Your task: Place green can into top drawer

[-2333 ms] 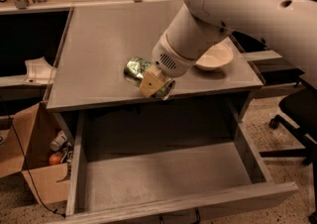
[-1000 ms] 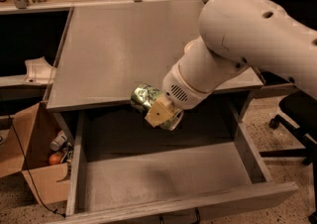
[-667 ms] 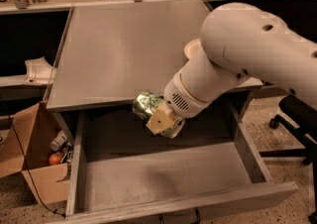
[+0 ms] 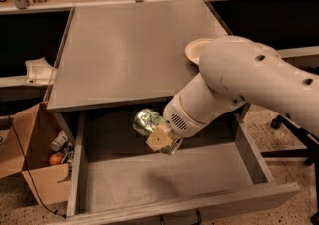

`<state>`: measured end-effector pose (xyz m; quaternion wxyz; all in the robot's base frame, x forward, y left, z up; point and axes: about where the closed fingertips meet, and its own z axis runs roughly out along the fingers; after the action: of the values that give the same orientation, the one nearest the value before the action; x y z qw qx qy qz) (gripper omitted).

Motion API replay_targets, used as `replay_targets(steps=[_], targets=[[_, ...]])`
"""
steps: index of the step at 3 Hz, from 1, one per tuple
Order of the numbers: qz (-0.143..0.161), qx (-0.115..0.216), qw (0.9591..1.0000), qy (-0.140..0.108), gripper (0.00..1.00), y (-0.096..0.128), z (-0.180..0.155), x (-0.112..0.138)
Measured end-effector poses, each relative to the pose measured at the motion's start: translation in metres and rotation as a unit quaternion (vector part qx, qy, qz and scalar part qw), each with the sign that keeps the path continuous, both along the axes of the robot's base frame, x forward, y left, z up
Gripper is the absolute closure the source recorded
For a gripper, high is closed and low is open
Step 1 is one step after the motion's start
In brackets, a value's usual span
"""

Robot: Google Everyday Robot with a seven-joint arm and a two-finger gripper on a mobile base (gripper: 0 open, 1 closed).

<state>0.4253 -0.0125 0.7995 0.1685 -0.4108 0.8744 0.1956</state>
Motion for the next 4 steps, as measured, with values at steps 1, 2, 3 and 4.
replay_targets(steps=[1,2,3,4], targets=[[-0.001,-0.001,0.9999,0.011,1.0,0.003,-0.011,-0.006],[0.018,-0.003,0.9993,0.032,1.0,0.009,-0.038,-0.009],[0.029,-0.004,0.9982,0.052,1.0,0.015,-0.062,-0.01],[0.029,-0.004,0.9982,0.052,1.0,0.015,-0.062,-0.011]])
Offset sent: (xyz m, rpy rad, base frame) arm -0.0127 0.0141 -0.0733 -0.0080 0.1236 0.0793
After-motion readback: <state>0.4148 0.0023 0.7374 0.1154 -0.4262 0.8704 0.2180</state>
